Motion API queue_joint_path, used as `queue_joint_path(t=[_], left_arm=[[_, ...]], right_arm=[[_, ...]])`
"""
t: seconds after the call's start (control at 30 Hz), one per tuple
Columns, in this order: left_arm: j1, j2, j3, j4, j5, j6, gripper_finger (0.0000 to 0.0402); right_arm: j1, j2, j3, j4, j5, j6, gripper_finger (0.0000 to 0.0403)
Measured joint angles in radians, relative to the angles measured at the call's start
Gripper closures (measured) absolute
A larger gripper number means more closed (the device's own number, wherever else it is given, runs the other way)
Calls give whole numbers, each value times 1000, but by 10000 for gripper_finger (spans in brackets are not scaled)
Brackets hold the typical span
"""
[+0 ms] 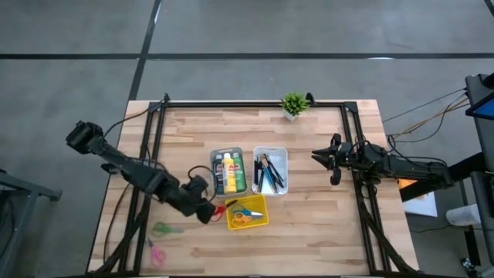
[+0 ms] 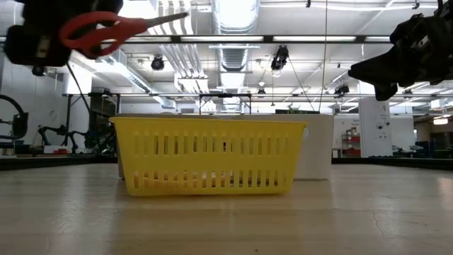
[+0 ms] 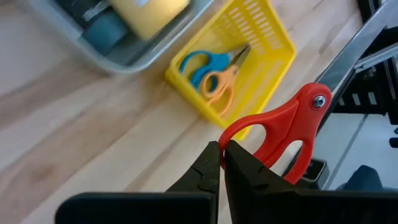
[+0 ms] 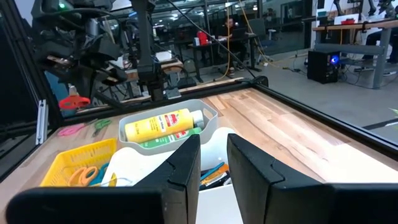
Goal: Pick & Place Paint Supplies
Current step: Put the red scissors into the yellow bin
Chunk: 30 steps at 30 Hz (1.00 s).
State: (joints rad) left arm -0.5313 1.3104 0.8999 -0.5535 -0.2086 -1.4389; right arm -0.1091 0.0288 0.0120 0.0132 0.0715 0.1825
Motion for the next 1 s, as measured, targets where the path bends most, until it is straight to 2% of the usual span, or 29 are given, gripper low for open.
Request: queue_joint_path(t=[0.3,0.5,0.73,1.0], left_arm=[[94,154,122,12,51,100,391],[129,292,213,1,103,119,391],[161,452,316,-24,146,227,391],[212,499,325,-48,157,203,391]], right_arm=[[0,0,0,0,0,0,325],[0,0,0,0,0,0,325],[0,0,0,0,0,0,325],[0,0,0,0,0,0,325]])
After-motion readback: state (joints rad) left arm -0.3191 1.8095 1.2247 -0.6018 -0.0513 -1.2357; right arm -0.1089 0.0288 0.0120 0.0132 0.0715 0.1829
